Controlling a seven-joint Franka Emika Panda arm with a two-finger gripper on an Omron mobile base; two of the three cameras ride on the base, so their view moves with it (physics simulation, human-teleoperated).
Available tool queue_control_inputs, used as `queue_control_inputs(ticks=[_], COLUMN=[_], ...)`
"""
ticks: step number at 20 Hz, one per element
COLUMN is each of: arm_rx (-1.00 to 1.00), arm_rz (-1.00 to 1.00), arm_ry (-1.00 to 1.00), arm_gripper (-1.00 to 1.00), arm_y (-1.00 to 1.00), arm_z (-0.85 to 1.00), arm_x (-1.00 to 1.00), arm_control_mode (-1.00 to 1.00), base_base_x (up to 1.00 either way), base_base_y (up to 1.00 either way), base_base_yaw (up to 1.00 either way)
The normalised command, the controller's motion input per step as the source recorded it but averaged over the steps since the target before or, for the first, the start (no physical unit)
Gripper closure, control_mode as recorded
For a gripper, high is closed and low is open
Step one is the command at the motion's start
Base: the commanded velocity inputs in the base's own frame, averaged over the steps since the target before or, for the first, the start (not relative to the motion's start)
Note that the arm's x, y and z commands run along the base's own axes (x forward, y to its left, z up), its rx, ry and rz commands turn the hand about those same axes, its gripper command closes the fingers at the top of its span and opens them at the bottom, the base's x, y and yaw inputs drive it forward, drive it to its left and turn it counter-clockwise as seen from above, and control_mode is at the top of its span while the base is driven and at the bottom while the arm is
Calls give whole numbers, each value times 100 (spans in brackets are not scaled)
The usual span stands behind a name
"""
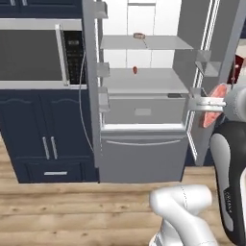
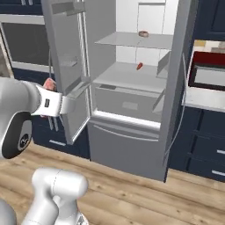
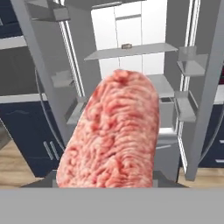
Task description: Transport the steak and potato to the fridge. Place the steak on the rack containing meat and place the potato on the rack containing the vegetable, ensuring meats and vegetables are on different racks.
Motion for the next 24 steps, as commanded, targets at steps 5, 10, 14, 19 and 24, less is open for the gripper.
queue_control_inputs(ticks=[5,10,14,19,24], arm_rx=[0,0,0,0,0], arm_rz=[0,0,0,0,0], arm_ry=[0,0,0,0,0], arm_gripper=[100,100,100,100,100], arm_y=[0,0,0,0,0], arm_z=[0,0,0,0,0], arm_x=[0,0,0,0,0], arm_control_mode=[100,100,100,100,100], base_base_x=[81,75,75,98,100], base_base_y=[2,15,42,18,-3], base_base_yaw=[-29,-28,-15,0,1])
